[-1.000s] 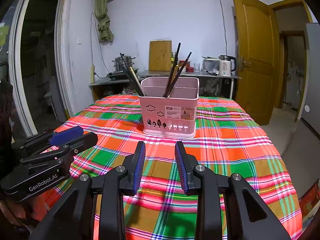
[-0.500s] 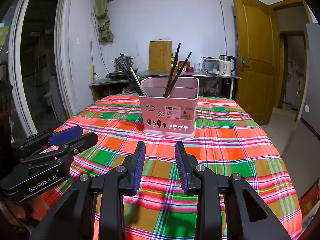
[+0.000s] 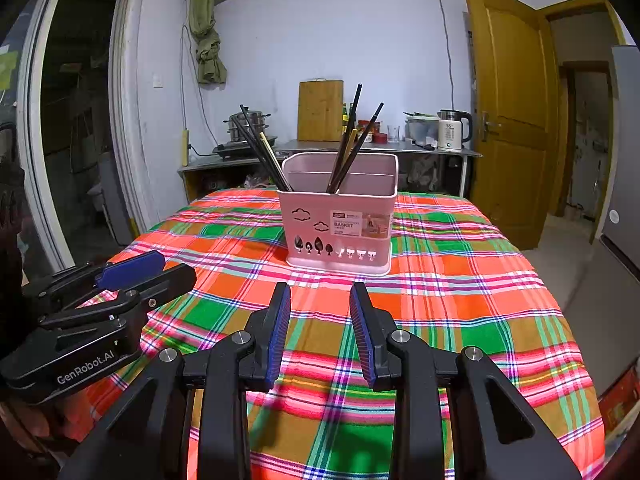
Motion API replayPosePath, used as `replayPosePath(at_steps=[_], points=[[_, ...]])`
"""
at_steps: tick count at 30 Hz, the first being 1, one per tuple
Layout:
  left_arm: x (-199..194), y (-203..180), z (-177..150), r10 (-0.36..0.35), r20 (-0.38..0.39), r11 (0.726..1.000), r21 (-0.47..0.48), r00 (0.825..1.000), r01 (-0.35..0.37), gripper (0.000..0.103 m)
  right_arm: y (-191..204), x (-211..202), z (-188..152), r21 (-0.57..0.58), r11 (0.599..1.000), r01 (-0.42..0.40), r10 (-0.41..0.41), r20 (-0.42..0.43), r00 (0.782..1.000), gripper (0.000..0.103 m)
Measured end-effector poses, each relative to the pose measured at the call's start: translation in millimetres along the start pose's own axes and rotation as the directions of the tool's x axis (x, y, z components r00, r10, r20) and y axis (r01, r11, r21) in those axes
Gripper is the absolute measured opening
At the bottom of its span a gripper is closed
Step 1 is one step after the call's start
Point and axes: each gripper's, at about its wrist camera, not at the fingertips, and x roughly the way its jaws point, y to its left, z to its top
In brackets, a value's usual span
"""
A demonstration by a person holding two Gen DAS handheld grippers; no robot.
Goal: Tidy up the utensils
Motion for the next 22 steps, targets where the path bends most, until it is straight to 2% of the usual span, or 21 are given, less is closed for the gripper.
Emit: replayPosePath(at_steps=[13, 17, 22], points=[[0.6, -3.7, -3.9, 0.023, 0.005, 1.000, 0.001, 1.000, -0.023, 0.045, 1.7, 2.4, -2.4, -0.001, 1.000, 0.001, -0.001, -0.006, 1.000, 0.031], [2.9, -4.3, -4.5, 0.021, -0.002, 1.000, -0.004, 1.000, -0.021, 0.052, 0.7, 2.7, -3.8, 0.001, 1.000, 0.002, -0.002, -0.009, 1.000, 0.031], [4.2, -4.3, -4.3, 0.015, -0.006, 1.000, -0.013, 1.000, -0.015, 0.052, -0.1, 3.1, -3.7, 0.001, 1.000, 0.001, -0.001, -0.009, 1.000, 0.031]])
